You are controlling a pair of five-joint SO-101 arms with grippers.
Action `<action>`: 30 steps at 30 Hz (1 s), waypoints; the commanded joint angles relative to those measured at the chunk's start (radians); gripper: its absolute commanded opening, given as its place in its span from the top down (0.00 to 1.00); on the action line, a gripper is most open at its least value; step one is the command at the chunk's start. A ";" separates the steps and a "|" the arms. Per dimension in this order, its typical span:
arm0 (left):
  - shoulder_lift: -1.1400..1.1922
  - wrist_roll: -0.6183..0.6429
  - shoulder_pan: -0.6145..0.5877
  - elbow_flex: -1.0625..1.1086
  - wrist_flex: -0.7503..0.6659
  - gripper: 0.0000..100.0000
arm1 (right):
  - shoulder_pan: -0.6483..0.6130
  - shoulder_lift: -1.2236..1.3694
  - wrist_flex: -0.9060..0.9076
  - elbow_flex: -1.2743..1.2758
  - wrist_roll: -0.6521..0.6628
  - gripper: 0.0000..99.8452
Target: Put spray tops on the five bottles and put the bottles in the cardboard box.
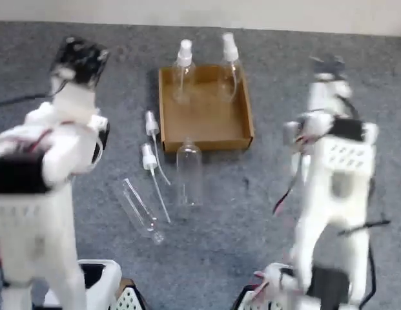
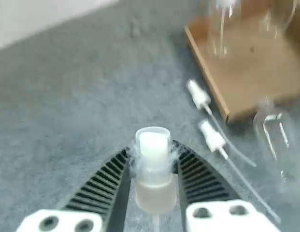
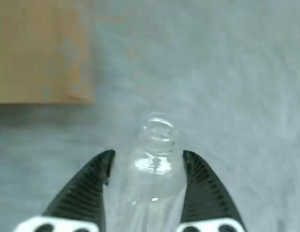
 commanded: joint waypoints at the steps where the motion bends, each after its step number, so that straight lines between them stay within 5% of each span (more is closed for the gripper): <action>1: -0.193 0.074 -0.004 -0.018 0.003 1.00 | -0.292 -0.242 0.001 0.056 -0.072 1.00; 6: -0.321 0.180 0.015 -0.018 -0.037 1.00 | -0.621 -0.409 -0.124 0.213 -0.149 1.00; 12: -0.363 0.299 0.110 -0.018 -0.127 1.00 | -0.826 -0.539 -0.380 0.472 -0.163 1.00; 19: -0.369 0.431 0.119 -0.016 -0.233 1.00 | -0.964 -0.731 -0.625 0.779 -0.064 1.00; 30: -0.367 0.548 0.254 0.030 -0.334 1.00 | -0.995 -0.840 -0.657 0.898 -0.064 1.00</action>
